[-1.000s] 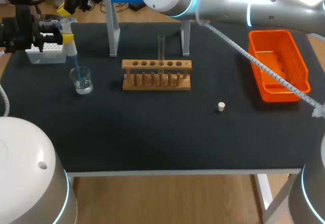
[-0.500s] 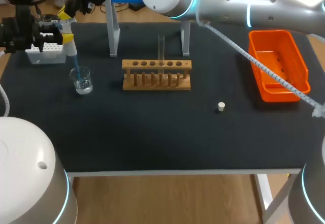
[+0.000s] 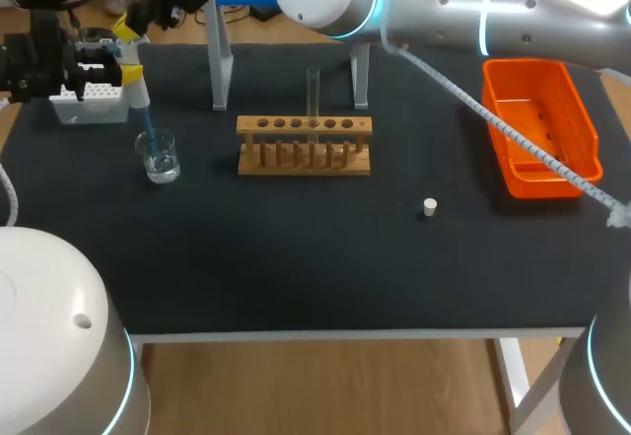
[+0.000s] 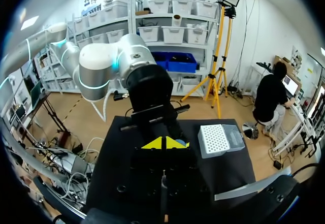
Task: Invert the test tube, pick up the pipette, mount the tip to pipette, aspirate from beaker and dispense into the tube, eject the tip, return the pipette, and cap with the stopper.
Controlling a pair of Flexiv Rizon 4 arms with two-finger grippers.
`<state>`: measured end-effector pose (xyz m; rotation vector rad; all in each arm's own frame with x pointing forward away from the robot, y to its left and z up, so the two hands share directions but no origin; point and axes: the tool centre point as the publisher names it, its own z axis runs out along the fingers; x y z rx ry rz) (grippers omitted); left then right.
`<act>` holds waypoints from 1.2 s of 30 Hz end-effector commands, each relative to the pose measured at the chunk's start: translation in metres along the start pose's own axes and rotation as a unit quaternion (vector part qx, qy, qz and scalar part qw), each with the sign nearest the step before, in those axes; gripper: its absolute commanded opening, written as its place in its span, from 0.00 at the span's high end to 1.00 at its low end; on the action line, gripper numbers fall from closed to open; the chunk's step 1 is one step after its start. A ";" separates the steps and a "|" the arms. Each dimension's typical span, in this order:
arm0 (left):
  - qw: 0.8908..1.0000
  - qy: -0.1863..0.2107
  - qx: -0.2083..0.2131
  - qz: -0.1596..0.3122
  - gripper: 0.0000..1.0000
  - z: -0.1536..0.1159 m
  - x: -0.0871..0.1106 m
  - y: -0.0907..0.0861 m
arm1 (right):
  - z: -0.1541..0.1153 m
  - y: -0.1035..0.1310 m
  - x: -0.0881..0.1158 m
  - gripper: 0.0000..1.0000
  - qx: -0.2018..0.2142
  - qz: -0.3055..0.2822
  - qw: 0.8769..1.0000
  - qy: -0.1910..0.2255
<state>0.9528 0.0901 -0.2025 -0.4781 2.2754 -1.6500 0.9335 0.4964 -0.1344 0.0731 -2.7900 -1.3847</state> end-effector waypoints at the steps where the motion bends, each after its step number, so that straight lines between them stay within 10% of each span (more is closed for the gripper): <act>1: 1.000 -0.001 -0.001 0.000 1.00 0.000 0.001 -0.001 | -0.004 0.005 -0.001 1.00 0.001 -0.003 1.000 0.000; 36: 1.000 -0.001 -0.001 0.000 1.00 0.000 0.001 -0.001 | -0.004 0.013 -0.013 1.00 0.002 -0.005 1.000 -0.008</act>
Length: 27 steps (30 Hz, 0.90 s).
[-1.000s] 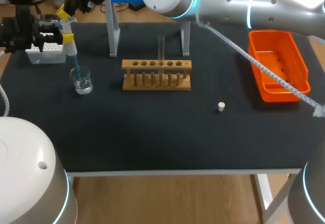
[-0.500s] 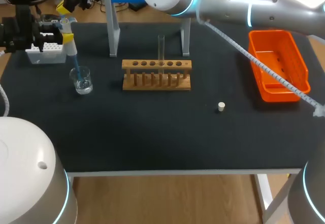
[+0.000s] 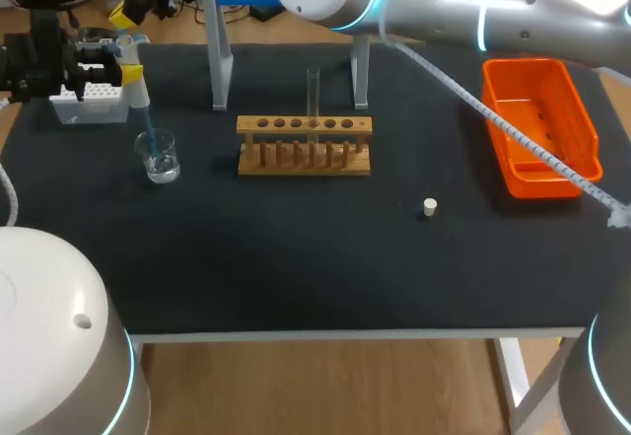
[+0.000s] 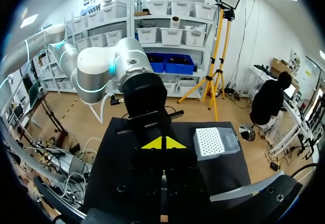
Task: Invert the test tube, pick up the pipette, mount the tip to pipette, aspirate from beaker and dispense into the tube, eject the tip, return the pipette, and cap with the stopper.
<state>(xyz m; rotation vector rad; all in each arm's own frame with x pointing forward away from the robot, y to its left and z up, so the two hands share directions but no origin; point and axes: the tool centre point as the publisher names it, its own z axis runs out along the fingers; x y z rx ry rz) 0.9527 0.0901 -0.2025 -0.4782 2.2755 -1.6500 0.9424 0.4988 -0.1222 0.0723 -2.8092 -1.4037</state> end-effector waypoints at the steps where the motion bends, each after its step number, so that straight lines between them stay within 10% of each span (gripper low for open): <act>1: 1.000 -0.002 0.000 0.000 1.00 0.000 0.001 -0.001 | 0.003 0.002 -0.004 1.00 0.004 0.000 1.000 0.004; 27: 1.000 -0.002 0.000 0.000 1.00 0.000 0.001 -0.001 | 0.004 -0.002 -0.006 1.00 0.007 0.002 1.000 0.002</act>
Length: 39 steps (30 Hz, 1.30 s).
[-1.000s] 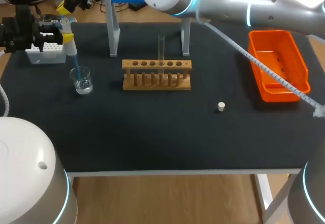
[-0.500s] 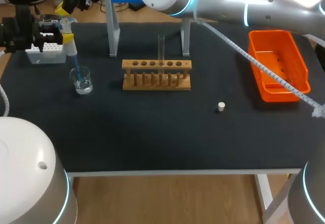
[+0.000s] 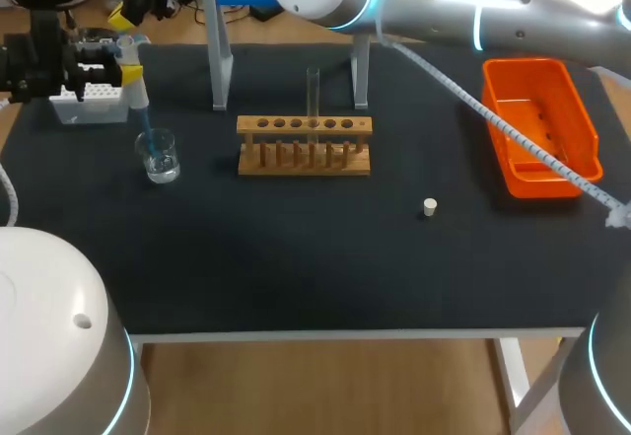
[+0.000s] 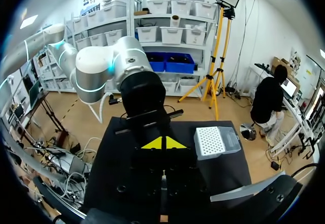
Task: Invert the test tube, pick up the pipette, mount the tip to pipette, aspirate from beaker and dispense into the tube, eject the tip, return the pipette, and cap with the stopper.
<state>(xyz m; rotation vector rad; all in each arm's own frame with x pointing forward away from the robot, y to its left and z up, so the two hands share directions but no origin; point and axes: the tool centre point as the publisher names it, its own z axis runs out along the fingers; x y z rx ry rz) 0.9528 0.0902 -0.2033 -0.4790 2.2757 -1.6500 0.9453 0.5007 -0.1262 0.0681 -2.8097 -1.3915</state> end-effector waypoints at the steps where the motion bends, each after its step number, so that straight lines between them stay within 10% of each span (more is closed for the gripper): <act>1: 1.000 -0.001 0.000 0.000 1.00 0.000 0.001 -0.001 | 0.000 0.000 -0.003 1.00 0.003 -0.001 1.000 0.000; 39: 1.000 -0.001 0.000 0.000 1.00 0.000 0.001 -0.001 | 0.012 -0.023 0.006 1.00 0.021 0.011 1.000 0.015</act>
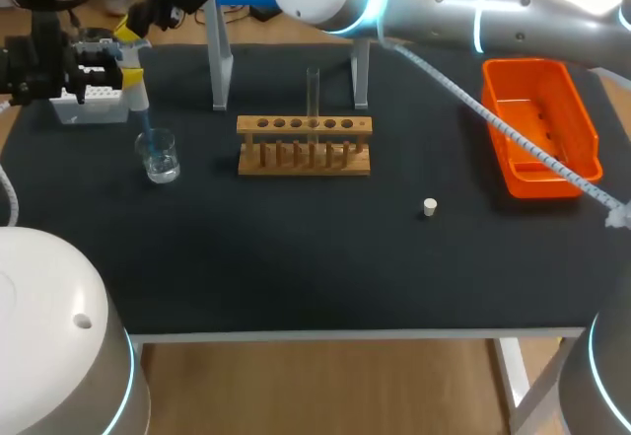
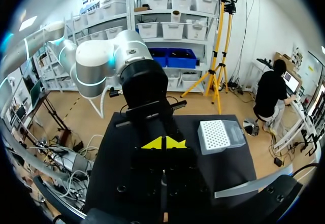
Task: Invert the test tube, pick up the pipette, mount the tip to pipette, aspirate from beaker and dispense into the tube, eject the tip, return the pipette, and cap with the stopper.
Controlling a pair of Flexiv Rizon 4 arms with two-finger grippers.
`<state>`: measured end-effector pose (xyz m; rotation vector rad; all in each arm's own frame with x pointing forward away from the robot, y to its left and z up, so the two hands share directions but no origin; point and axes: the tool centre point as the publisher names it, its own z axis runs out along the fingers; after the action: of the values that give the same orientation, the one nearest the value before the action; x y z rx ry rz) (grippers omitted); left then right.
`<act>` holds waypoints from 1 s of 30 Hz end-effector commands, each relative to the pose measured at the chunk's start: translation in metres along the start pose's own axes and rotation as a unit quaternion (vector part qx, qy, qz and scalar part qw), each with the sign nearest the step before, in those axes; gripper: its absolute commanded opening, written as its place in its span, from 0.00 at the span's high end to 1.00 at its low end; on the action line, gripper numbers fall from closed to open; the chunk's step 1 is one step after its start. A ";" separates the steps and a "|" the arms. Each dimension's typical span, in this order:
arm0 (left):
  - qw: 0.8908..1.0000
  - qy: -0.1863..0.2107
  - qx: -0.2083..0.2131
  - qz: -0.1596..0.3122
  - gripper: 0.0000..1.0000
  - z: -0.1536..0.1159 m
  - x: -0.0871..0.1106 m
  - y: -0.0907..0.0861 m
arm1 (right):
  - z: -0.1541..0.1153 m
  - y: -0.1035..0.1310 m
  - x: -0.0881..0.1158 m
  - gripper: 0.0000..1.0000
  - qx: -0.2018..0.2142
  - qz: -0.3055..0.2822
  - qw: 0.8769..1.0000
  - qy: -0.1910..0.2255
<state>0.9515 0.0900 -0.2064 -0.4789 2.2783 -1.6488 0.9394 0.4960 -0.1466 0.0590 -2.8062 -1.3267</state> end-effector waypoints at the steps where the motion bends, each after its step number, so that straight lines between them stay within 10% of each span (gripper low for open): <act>1: 1.000 -0.002 0.001 0.001 1.00 -0.001 -0.001 -0.004 | 0.004 -0.005 0.000 1.00 0.004 0.002 1.000 0.001; 19: 1.000 -0.002 0.001 0.001 1.00 -0.001 -0.001 -0.004 | -0.023 0.015 -0.003 1.00 -0.012 -0.023 1.000 -0.008; 22: 1.000 -0.002 0.001 0.001 1.00 -0.001 -0.001 -0.004 | -0.038 0.023 -0.004 0.59 -0.015 -0.036 0.999 -0.013; 24: 1.000 -0.002 0.001 0.001 1.00 -0.001 -0.001 -0.004 | -0.048 0.027 -0.003 0.00 -0.018 -0.044 0.999 -0.015; 30: 1.000 -0.002 0.001 0.001 1.00 -0.001 -0.001 -0.004 | -0.089 0.030 0.000 0.00 -0.026 -0.069 0.997 -0.013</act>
<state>0.9527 0.0900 -0.2028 -0.4778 2.2737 -1.6505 0.9472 0.4733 -0.0831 0.2271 -2.8334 -1.4486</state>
